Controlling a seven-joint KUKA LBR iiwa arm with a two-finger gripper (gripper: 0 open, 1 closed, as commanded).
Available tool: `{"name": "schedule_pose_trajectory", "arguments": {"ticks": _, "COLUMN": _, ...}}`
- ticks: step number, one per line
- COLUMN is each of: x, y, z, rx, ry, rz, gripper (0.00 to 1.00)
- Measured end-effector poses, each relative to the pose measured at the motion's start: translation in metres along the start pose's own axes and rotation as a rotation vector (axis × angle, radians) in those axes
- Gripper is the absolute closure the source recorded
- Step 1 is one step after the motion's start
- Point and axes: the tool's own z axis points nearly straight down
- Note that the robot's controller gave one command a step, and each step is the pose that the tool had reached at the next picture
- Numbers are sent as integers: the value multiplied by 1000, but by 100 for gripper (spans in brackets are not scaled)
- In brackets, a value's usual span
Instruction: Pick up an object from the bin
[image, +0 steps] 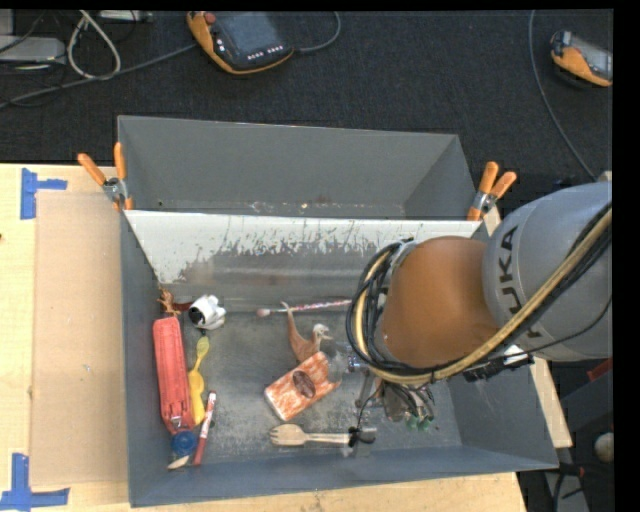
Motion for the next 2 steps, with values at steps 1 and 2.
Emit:
{"name": "schedule_pose_trajectory", "arguments": {"ticks": 1, "x": -2, "y": 0, "z": -3, "rx": -1, "ry": -7, "rz": 2, "gripper": 0}}
{"name": "schedule_pose_trajectory", "arguments": {"ticks": 2, "x": -57, "y": 2, "z": 46, "rx": -2, "ry": -10, "rz": 55, "gripper": 0}}
